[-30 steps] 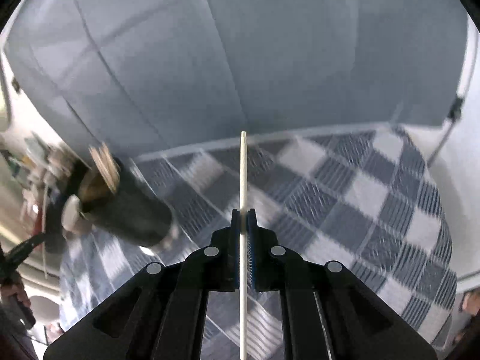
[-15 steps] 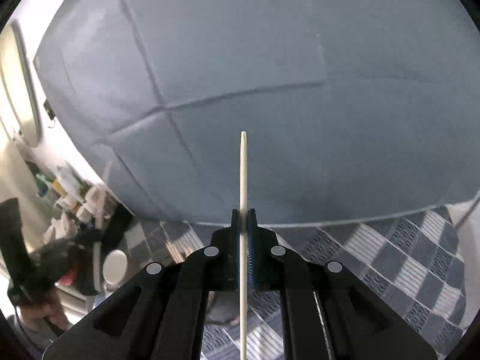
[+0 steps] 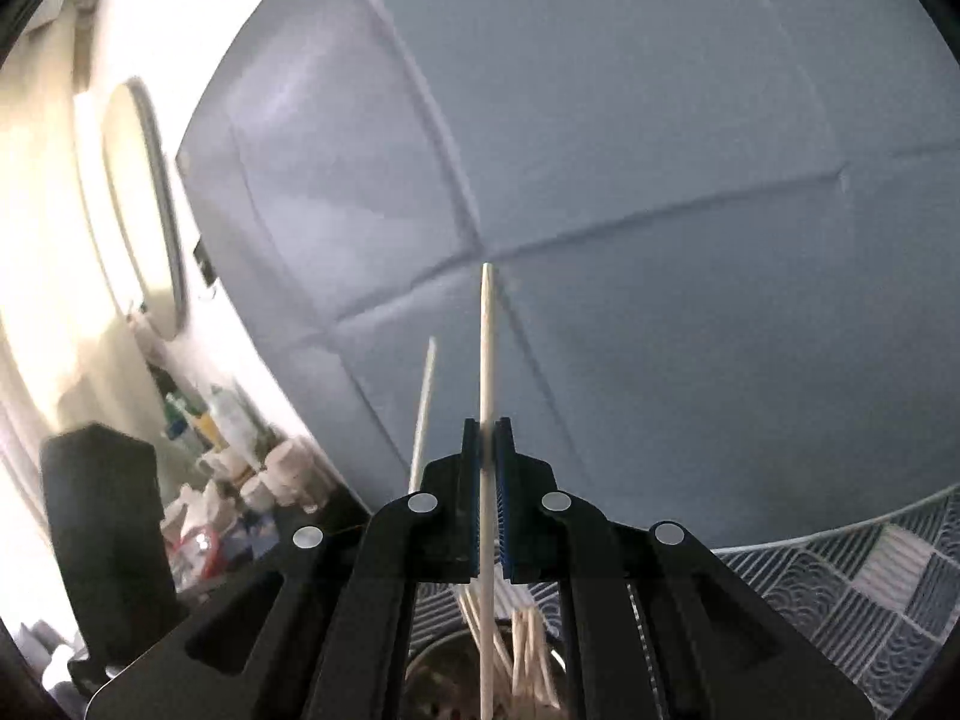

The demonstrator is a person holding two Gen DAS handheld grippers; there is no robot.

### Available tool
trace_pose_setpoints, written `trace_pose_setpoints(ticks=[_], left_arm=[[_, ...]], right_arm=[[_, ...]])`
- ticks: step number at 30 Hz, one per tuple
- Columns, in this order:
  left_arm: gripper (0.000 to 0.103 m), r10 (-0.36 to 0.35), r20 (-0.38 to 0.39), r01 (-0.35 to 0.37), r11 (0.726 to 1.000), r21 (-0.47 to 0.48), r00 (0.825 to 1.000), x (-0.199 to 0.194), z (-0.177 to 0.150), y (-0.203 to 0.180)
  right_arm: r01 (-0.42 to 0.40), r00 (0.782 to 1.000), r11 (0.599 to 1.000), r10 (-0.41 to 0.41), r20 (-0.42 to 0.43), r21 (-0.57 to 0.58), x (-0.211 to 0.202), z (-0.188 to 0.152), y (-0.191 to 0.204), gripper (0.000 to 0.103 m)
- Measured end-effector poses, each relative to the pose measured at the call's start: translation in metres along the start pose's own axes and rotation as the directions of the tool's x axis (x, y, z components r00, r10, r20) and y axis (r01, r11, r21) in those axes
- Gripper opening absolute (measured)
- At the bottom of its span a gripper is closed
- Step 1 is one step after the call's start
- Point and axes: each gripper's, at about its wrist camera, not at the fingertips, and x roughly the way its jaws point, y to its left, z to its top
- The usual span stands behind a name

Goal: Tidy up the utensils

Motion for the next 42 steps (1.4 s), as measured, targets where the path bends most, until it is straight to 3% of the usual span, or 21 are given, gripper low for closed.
trace_pose_setpoints(ticks=[4,6,9,15,18,23,25,26,27,28,31,33,36,39,42], left_arm=[[0.005,-0.021,0.098,0.021,1.0,0.001,0.995,-0.004,-0.02,0.001],[0.005,-0.005,0.133,-0.002,0.999,0.054,0.991,-0.004,-0.034,-0.006],[0.005,-0.031,0.178,0.017,0.997,0.082,0.983,-0.005,-0.057,-0.015],[0.005,-0.019,0.226,-0.009,0.992,0.123,0.974,-0.005,-0.093,-0.021],[0.005,-0.003,0.237,-0.043,0.981,0.19,0.971,-0.006,-0.108,-0.025],[0.005,0.022,0.263,-0.089,0.965,0.247,0.964,-0.015,-0.124,-0.022],[0.017,0.032,0.262,-0.097,0.965,0.242,0.965,-0.021,-0.125,-0.021],[0.039,0.053,0.272,-0.122,0.962,0.243,0.961,-0.026,-0.125,-0.023],[0.058,0.071,0.288,-0.145,0.958,0.246,0.955,-0.031,-0.126,-0.025],[0.063,0.085,0.302,-0.166,0.952,0.256,0.949,-0.036,-0.126,-0.028],[0.077,0.104,0.297,-0.183,0.95,0.253,0.949,-0.048,-0.121,-0.031],[0.092,0.125,0.302,-0.202,0.95,0.239,0.945,-0.057,-0.117,-0.031],[0.097,0.171,0.264,-0.235,0.943,0.235,0.949,-0.065,-0.111,-0.031],[0.097,0.184,0.164,-0.221,0.941,0.254,0.969,-0.066,-0.108,-0.03],[0.097,0.218,0.155,-0.255,0.924,0.284,0.964,-0.072,-0.112,-0.031]], right_arm=[[-0.018,1.0,1.0,0.018,-0.001,-0.026,0.001,-0.022,-0.004,0.005],[-0.026,1.0,1.0,0.026,0.002,-0.014,0.002,-0.032,-0.006,0.005],[0.01,1.0,0.999,-0.009,0.029,-0.034,-0.002,-0.053,-0.01,0.005],[0.044,0.997,0.993,-0.037,0.065,-0.112,-0.014,-0.093,-0.009,0.005],[0.057,0.996,0.989,-0.048,0.069,-0.135,-0.023,-0.11,-0.008,0.005],[0.119,0.989,0.975,-0.1,0.108,-0.185,-0.043,-0.123,-0.003,0.009],[0.146,0.985,0.969,-0.123,0.12,-0.201,-0.05,-0.122,-0.002,0.012],[0.155,0.984,0.967,-0.132,0.123,-0.202,-0.053,-0.12,-0.002,0.019],[0.186,0.978,0.963,-0.161,0.134,-0.193,-0.057,-0.117,-0.002,0.045],[0.209,0.971,0.961,-0.183,0.151,-0.183,-0.061,-0.114,-0.002,0.069],[0.304,0.939,0.941,-0.269,0.216,-0.149,-0.075,-0.103,0.0,0.089],[0.369,0.914,0.921,-0.335,0.227,-0.125,-0.079,-0.094,0.0,0.09],[0.442,0.886,0.89,-0.414,0.21,-0.11,-0.085,-0.082,-0.002,0.096],[0.436,0.892,0.894,-0.415,0.177,-0.102,-0.092,-0.076,-0.005,0.096],[0.428,0.901,0.898,-0.414,0.128,-0.102,-0.1,-0.073,-0.005,0.096]])
